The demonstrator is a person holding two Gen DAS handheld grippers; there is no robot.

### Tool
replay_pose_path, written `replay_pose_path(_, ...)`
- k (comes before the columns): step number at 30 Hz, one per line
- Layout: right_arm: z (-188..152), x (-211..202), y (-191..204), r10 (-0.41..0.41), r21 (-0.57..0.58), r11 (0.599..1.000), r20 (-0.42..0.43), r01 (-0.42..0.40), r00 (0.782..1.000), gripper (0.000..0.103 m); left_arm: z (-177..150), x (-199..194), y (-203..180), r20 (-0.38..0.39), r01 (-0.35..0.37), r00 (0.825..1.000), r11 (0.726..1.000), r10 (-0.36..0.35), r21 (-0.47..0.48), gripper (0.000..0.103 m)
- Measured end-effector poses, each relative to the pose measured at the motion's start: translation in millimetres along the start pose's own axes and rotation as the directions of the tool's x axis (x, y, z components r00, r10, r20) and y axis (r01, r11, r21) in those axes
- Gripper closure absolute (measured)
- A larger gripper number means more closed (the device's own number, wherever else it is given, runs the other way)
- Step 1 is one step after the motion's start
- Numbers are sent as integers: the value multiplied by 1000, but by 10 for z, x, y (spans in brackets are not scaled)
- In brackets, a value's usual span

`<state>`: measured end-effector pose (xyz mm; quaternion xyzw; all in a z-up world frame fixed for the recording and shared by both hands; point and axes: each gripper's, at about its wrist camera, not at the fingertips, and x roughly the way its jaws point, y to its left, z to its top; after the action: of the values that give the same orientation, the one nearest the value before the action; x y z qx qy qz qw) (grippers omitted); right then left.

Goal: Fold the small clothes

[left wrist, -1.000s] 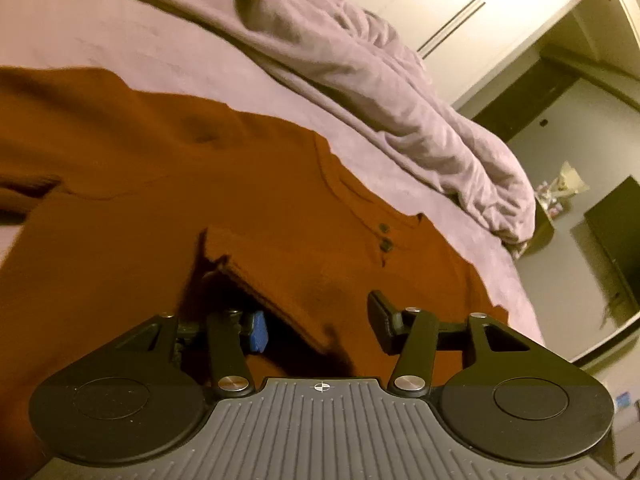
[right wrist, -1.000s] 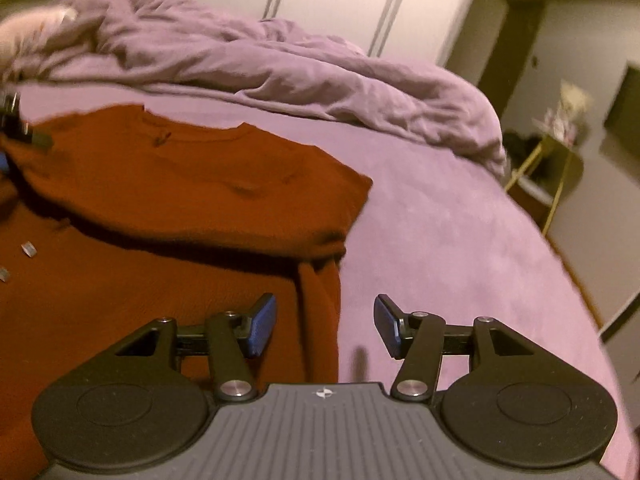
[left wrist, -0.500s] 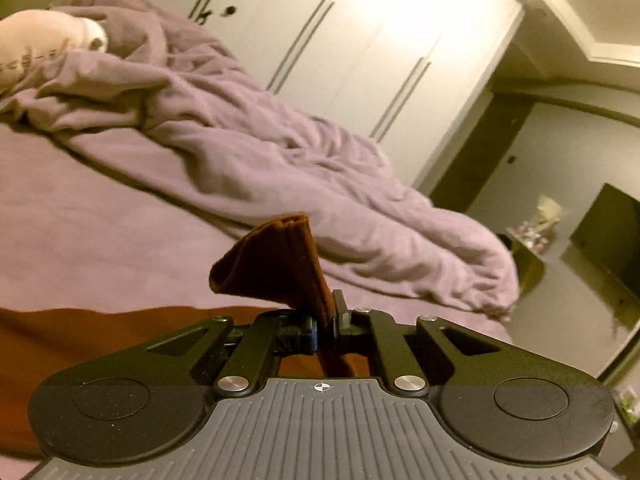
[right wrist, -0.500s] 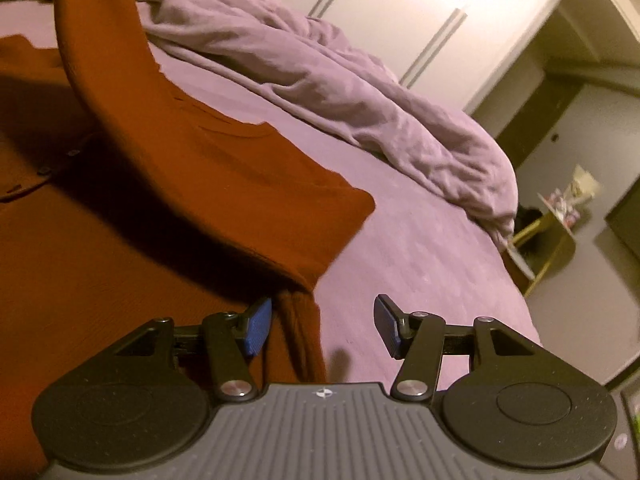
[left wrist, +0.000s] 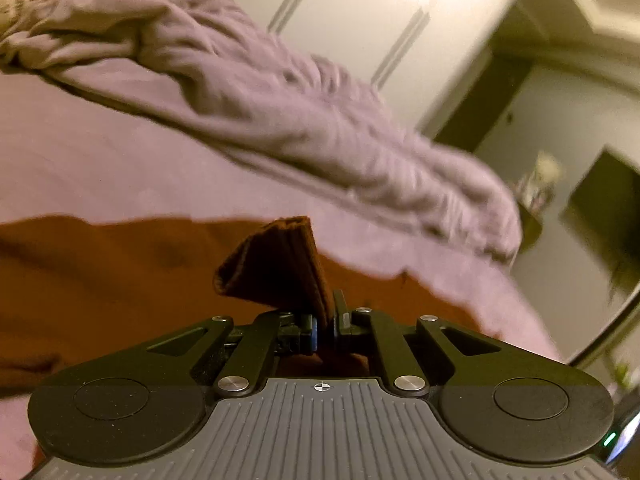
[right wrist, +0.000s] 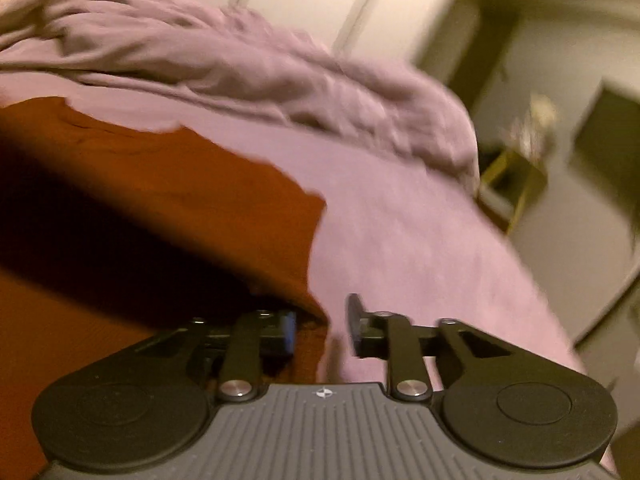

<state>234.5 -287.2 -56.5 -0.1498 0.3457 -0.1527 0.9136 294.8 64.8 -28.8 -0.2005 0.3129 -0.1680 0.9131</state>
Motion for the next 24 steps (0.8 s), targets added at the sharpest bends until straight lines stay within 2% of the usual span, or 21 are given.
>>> replay_pose_path(2,-46,-1,22,4,-34,999,11,-4,1000,73,-112,87,52,-43,-24,999,1000,24,-7,94)
replay_pose_path(4,-68,-86,137,-21,-139,990,53,28,998,73,-189,107,193,-77,-30,997,998,26,-60,94)
replay_pose_path(6,-104,-166,210,-15,-195,980,94,33,995,73,-244,99,340,-107,-42,994,993,29,-112,84)
replay_pose_path(8,-146,-209,274,-17,-247,968,127,48,992,74,-264,75,443,-115,-23,993,989,5,-148,84)
replay_pose_path(10,-206,-230,346,-16,-300,952,156,62,988,78,-242,63,497,-115,-1,993,983,-20,-182,80)
replay_pose_path(12,-231,-264,398,-11,-325,944,167,66,986,90,-183,54,542,-101,24,994,975,-47,-221,76)
replay_pose_path(14,-248,-288,431,-5,-339,939,173,64,985,91,-126,42,554,-84,50,994,966,-73,-252,76)
replay_pose_path(15,-258,-298,446,2,-351,934,175,61,985,92,-102,42,547,-79,60,993,964,-83,-258,80)
replay_pose_path(17,-280,-293,459,2,-375,925,173,64,985,92,-59,64,512,-87,38,994,969,-60,-243,94)
replay_pose_path(19,-303,-274,457,-3,-383,922,164,66,986,93,22,101,427,-88,16,995,979,-34,-205,94)
replay_pose_path(21,-299,-271,454,-14,-375,924,167,77,986,93,168,77,302,-43,45,998,984,-53,-174,94)
replay_pose_path(24,-255,-285,450,-46,-350,930,188,111,981,93,376,-92,141,78,118,991,984,-108,-136,94)
